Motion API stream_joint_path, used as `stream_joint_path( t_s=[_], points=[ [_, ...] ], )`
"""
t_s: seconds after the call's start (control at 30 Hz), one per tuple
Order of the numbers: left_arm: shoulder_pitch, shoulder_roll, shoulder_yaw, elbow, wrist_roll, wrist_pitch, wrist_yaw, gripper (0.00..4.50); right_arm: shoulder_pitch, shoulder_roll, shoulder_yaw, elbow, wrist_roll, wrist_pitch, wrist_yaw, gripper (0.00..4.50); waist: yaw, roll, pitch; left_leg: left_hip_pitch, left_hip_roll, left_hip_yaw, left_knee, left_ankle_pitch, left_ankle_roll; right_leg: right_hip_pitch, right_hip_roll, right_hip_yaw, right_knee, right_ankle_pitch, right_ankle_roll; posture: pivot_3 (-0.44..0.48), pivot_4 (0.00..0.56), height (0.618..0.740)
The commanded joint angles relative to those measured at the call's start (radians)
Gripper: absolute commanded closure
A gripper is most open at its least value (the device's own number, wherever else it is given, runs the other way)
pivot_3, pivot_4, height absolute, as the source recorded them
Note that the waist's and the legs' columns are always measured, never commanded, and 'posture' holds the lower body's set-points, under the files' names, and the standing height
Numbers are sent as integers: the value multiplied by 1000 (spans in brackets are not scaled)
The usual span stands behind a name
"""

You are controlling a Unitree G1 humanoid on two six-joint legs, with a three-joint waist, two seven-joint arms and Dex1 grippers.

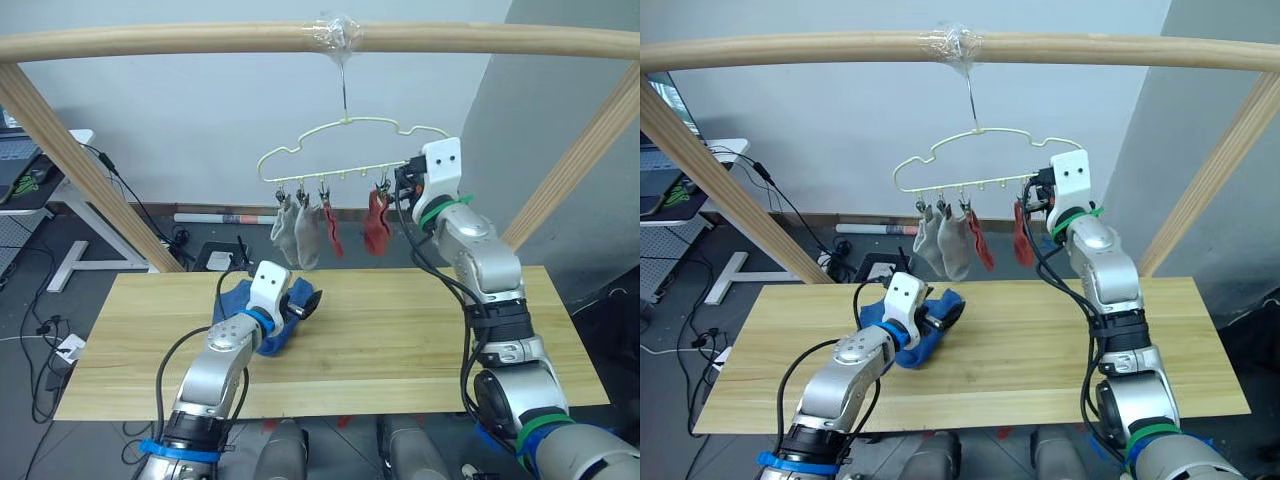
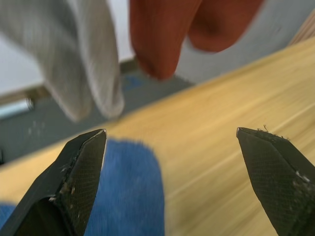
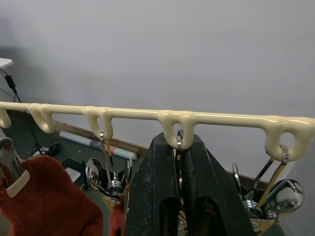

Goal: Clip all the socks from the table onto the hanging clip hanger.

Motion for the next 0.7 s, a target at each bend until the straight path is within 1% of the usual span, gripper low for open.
stream_joint_path(
  t_s=[0.03,0.13,0.23,0.27,0.33,0.4,0.43,0.5,0.7],
  points=[
    [-37,11,-48,79,63,-23,2,118,-8,-20,-27,-70,29,56,16,4497,0,0,0,0,0,0,0,0,0,0,0,0,0,0,0,42,215,740],
    [-71,10,-55,184,109,-26,42,118,-4,-20,-50,-113,53,129,1,4497,-1,0,0,0,0,0,0,0,0,0,0,0,0,0,0,32,214,740],
    [-90,9,-38,237,113,-8,56,118,6,-23,-50,-145,55,161,-6,4497,-2,0,0,0,0,0,0,0,0,0,0,0,0,0,0,32,214,740],
    [-89,9,-37,252,106,10,45,118,9,-22,-52,-153,56,171,-9,4497,-2,0,0,0,0,0,0,0,0,0,0,0,0,0,0,12,209,740],
    [-85,18,-53,276,95,67,-2,118,11,-20,-56,-163,58,188,-15,4497,-4,0,0,0,0,0,0,0,0,0,0,0,0,0,0,12,209,740],
    [-84,20,-54,287,95,86,-14,118,12,-20,-56,-168,58,196,-17,4497,-3,0,0,0,0,0,0,0,0,0,0,0,0,0,0,12,209,740],
    [-81,16,-42,286,86,94,-13,410,12,-23,-57,-172,60,200,-16,4500,-3,0,0,0,0,0,0,0,0,0,0,0,0,0,0,2,207,740],
    [-75,16,-26,290,71,110,-25,620,13,-28,-61,-179,64,216,-17,4500,-3,0,0,1,0,0,0,0,0,1,0,0,0,0,0,2,207,740],
    [-74,11,-29,287,79,80,-33,2283,13,-43,-70,-191,77,247,-12,4500,-3,0,0,1,0,0,0,0,0,1,0,0,0,0,0,-2,202,740]
  ],
)
